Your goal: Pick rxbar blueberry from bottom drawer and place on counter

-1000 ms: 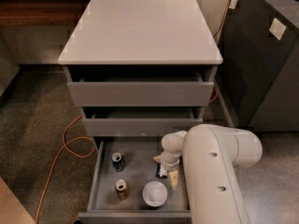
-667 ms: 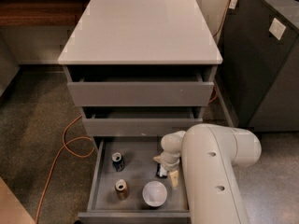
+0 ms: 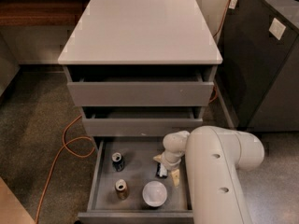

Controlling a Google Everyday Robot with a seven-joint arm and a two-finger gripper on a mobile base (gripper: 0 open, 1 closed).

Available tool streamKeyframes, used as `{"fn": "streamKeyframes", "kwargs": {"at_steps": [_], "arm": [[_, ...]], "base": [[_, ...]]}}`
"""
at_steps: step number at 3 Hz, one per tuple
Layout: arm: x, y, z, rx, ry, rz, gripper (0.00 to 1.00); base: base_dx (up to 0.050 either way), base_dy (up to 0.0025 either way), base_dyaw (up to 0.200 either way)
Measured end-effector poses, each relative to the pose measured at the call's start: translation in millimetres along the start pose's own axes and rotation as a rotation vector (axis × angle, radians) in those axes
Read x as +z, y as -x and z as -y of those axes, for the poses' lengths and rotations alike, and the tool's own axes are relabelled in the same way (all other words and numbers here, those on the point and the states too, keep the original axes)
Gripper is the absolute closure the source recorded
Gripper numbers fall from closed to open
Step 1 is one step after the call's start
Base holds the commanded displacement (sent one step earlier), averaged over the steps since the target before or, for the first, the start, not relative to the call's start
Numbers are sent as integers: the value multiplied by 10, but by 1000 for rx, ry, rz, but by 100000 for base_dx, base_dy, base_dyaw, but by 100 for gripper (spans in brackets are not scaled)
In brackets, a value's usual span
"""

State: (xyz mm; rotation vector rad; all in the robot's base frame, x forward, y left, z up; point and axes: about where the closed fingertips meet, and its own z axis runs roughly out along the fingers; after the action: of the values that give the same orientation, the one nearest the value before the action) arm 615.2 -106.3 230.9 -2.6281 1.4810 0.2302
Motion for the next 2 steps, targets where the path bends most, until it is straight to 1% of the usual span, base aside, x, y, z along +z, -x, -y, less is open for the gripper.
{"fn": "streamKeyframes", "kwargs": {"at_steps": [1,2], "arm": [[30,-63,91,-87,-9,1,0],[105,-134,211,-170,13,-15,0]], "base": [[0,0,0],[0,0,0]]}}
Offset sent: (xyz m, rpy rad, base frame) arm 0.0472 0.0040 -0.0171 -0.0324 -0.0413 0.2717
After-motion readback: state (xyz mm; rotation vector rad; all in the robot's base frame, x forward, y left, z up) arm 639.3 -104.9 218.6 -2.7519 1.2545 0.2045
